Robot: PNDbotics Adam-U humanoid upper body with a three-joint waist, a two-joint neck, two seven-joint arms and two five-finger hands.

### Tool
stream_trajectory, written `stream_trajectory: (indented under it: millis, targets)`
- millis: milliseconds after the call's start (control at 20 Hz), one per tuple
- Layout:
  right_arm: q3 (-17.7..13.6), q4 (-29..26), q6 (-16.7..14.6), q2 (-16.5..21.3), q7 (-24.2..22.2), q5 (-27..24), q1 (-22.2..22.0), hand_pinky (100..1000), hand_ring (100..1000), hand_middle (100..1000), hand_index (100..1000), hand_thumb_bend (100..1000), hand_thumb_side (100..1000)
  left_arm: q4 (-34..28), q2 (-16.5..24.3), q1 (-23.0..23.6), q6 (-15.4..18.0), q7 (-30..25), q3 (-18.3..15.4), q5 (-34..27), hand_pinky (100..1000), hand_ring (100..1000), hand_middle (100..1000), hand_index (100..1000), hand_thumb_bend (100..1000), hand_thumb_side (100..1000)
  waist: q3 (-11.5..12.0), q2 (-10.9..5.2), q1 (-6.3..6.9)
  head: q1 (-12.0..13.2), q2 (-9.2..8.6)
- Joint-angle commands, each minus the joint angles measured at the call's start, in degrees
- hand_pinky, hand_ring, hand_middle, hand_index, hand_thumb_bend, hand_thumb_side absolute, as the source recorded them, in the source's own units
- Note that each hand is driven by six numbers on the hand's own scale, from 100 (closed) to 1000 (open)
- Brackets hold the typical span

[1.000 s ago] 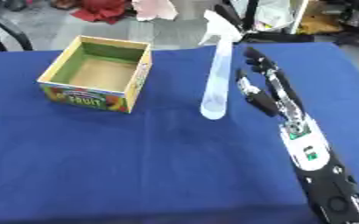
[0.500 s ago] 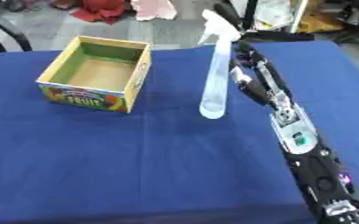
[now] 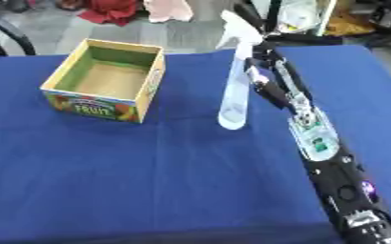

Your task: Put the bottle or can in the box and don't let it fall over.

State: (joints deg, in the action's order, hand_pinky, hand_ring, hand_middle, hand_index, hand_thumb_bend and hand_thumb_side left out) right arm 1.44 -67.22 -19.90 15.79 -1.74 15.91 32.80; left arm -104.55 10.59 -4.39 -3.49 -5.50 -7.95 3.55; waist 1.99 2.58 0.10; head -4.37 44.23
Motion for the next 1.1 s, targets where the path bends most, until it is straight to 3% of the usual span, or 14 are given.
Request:
stream_trajectory:
  millis: [50, 800, 850, 900, 1100]
  targets:
    - [-0.2, -1.0, -0.1, 0.2, -0.1, -0.4, 2.2, 894, 904, 888, 1000, 112, 728, -0.9, 0.6, -0.5, 0.2, -0.2, 0.1, -0.2, 833, 936, 938, 866, 536, 819, 0.1, -0.31, 0.06, -0.3, -0.12]
    - [0.1, -0.1, 0.5, -1.0, -1.0, 0.8, 6.7, 894, 903, 885, 1000, 107, 716, -1.0, 0.4, -0.9, 0.3, -0.6, 0.4, -0.3, 833, 936, 938, 866, 530, 822, 0.9, 0.06, 0.39, -1.0, -0.12]
    - [0.0, 0.5, 0.5, -1.1, -1.0, 1.1, 7.0, 894, 903, 885, 1000, 100, 665, -1.0, 0.4, -1.0, 0.3, -0.6, 0.4, -0.3, 833, 936, 938, 866, 530, 822, 0.9, 0.10, 0.42, -1.0, -0.12]
    - [0.0, 1.2, 0.4, -1.3, -1.1, 1.4, 7.2, 894, 903, 886, 1000, 104, 721, -1.0, 0.3, -1.0, 0.3, -0.7, 0.4, -0.4, 833, 936, 938, 866, 529, 822, 1.0, 0.16, 0.47, -1.1, -0.12]
    - [-0.5, 4.0, 0.3, -1.8, -0.9, 2.8, 8.2, 894, 904, 886, 999, 100, 736, -1.0, 0.2, -1.1, 0.4, -0.8, 0.5, -0.4, 833, 936, 938, 867, 528, 823, 1.4, 0.39, 0.61, -1.4, -0.12]
